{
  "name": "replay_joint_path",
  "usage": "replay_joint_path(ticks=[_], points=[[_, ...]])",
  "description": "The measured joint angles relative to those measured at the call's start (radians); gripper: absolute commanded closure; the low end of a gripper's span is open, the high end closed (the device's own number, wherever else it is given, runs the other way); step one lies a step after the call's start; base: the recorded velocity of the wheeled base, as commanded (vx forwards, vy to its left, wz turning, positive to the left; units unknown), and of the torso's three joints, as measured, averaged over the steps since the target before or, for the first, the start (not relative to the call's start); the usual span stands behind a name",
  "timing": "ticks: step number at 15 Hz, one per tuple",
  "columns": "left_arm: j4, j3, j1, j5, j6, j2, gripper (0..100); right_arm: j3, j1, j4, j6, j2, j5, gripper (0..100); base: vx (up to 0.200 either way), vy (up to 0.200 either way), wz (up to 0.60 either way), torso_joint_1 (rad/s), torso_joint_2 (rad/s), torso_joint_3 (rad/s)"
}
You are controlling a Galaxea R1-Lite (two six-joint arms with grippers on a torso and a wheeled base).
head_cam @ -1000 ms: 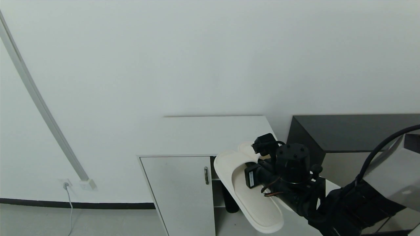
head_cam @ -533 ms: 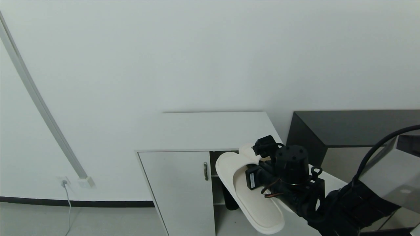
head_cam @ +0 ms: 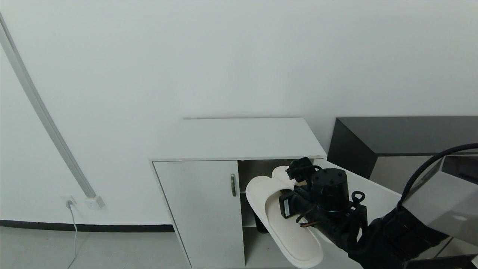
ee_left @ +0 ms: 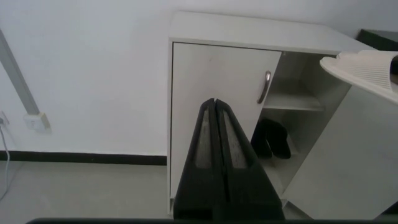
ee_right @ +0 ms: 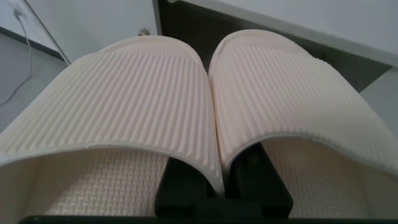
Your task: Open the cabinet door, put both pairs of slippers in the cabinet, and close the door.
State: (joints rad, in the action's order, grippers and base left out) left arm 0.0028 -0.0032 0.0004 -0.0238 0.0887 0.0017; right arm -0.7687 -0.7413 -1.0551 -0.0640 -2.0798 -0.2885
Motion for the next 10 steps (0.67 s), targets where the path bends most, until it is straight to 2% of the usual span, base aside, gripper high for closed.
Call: replay_joint_path(ticks=[4,10], points=[[0.0,0.0,0.0,0.0,0.0,0.0,100,-0.002,0.002,-0.057,0.011,-0.031,-0.001,100,0.0,0.0,0.0,-0.232,0.56,0.319],[0.0,0.0,0.0,0.0,0.0,0.0,100,0.006,0.004,-0.069,0.015,-0.044,-0.001,100,0.0,0.0,0.0,-0.204,0.52,0.32]])
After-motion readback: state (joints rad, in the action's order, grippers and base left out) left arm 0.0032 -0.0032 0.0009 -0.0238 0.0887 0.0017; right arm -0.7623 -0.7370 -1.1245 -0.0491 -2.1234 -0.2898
